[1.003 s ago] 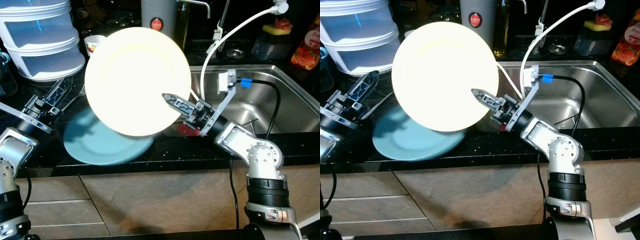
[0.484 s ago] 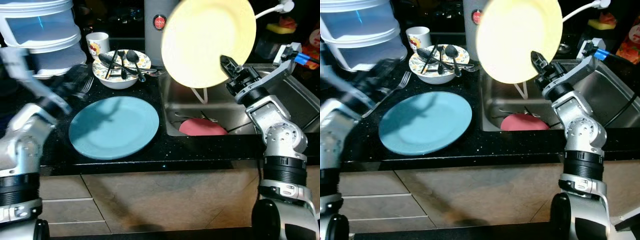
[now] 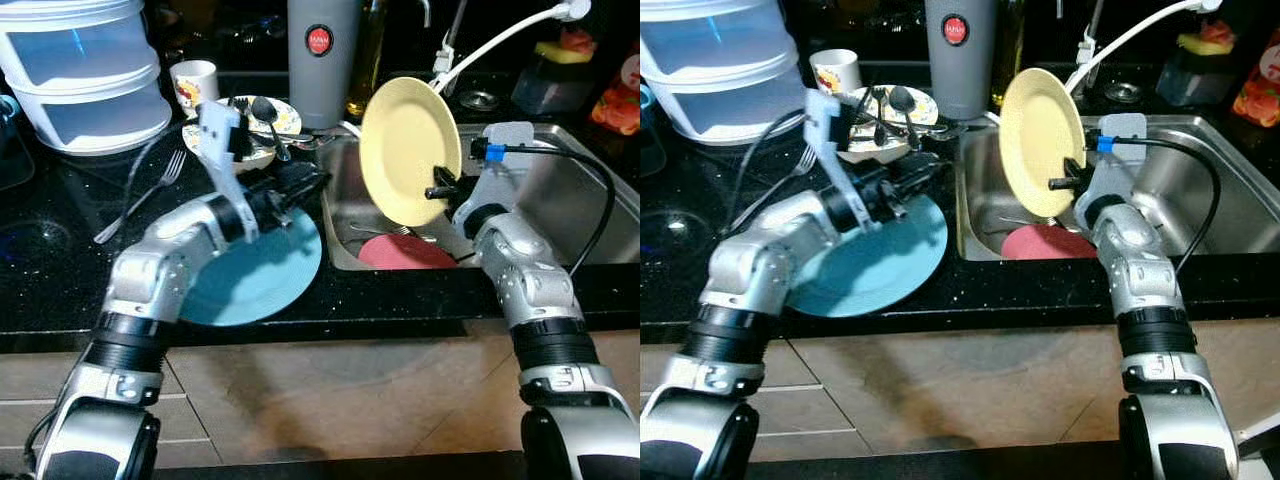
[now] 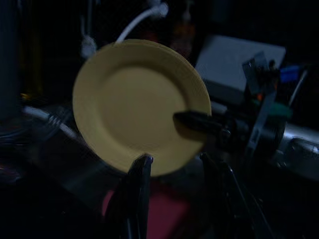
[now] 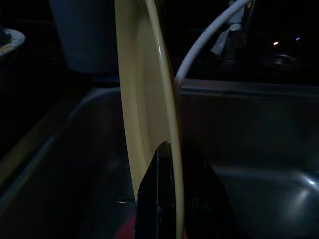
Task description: Kitchen organization
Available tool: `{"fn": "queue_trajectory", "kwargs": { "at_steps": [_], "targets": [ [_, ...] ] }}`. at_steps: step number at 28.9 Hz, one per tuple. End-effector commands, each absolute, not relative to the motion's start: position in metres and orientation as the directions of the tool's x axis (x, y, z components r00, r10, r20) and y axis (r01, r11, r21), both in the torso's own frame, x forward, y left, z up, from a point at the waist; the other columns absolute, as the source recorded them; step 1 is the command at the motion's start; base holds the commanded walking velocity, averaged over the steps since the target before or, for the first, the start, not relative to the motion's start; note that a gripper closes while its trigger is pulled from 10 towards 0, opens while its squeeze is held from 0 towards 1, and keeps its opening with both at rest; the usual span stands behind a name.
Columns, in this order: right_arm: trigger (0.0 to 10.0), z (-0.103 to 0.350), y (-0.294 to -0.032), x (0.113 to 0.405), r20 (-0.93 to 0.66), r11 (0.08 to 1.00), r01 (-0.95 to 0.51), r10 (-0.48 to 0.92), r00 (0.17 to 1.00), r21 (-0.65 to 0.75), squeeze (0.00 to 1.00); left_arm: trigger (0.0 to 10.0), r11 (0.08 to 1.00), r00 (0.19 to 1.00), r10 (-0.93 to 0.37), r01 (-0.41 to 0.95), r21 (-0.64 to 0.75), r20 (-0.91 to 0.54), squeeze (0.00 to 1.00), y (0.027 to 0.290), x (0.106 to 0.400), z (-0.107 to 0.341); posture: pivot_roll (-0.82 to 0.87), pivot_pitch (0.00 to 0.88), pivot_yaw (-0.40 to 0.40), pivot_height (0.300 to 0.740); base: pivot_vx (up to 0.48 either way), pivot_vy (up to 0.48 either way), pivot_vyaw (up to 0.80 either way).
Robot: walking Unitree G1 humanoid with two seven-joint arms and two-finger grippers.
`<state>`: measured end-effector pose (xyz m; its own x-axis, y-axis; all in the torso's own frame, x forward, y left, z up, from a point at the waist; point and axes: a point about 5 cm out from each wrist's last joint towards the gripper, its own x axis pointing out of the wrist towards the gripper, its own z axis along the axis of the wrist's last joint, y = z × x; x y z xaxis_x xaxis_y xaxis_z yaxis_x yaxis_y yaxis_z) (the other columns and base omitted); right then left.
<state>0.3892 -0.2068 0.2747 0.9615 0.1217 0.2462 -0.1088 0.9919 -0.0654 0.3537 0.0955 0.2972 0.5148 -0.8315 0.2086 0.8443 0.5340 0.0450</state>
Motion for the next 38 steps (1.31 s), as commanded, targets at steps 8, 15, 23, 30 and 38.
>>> {"fn": "queue_trajectory", "kwargs": {
  "at_steps": [8,15,23,30,38],
  "targets": [
    [10.0,0.275,-0.214,0.394,0.240,0.981,-0.064,0.108,0.965,-0.182,0.00,10.0,0.451,0.482,-0.872,0.857,0.248,-0.080,0.00,0.086,0.363,0.275,0.00,0.132,0.009,0.740,0.000,0.000,0.00],
    [10.0,0.267,-0.212,0.396,0.169,0.966,-0.110,0.152,0.974,-0.232,0.00,10.0,0.427,0.458,-0.886,0.869,0.250,-0.077,0.00,0.079,0.364,0.278,0.00,0.134,0.008,0.740,0.000,0.000,0.00],
    [10.0,0.255,-0.205,0.399,0.084,0.939,-0.198,0.229,0.970,-0.280,0.00,10.0,0.396,0.424,-0.904,0.882,0.254,-0.064,0.00,0.071,0.368,0.283,0.00,0.136,0.012,0.740,0.000,0.000,0.00],
    [10.0,0.254,-0.205,0.400,0.070,0.937,-0.208,0.236,0.969,-0.281,0.00,10.0,0.400,0.430,-0.900,0.880,0.258,-0.074,0.00,0.070,0.371,0.282,0.00,0.136,0.012,0.740,0.000,0.000,0.00],
    [10.0,0.259,-0.211,0.401,0.117,0.951,-0.129,0.167,0.979,-0.281,0.07,10.0,0.470,0.489,-0.872,0.839,0.275,-0.003,0.00,0.075,0.377,0.295,0.00,0.135,0.012,0.740,0.000,0.000,0.00]
  ]
}}
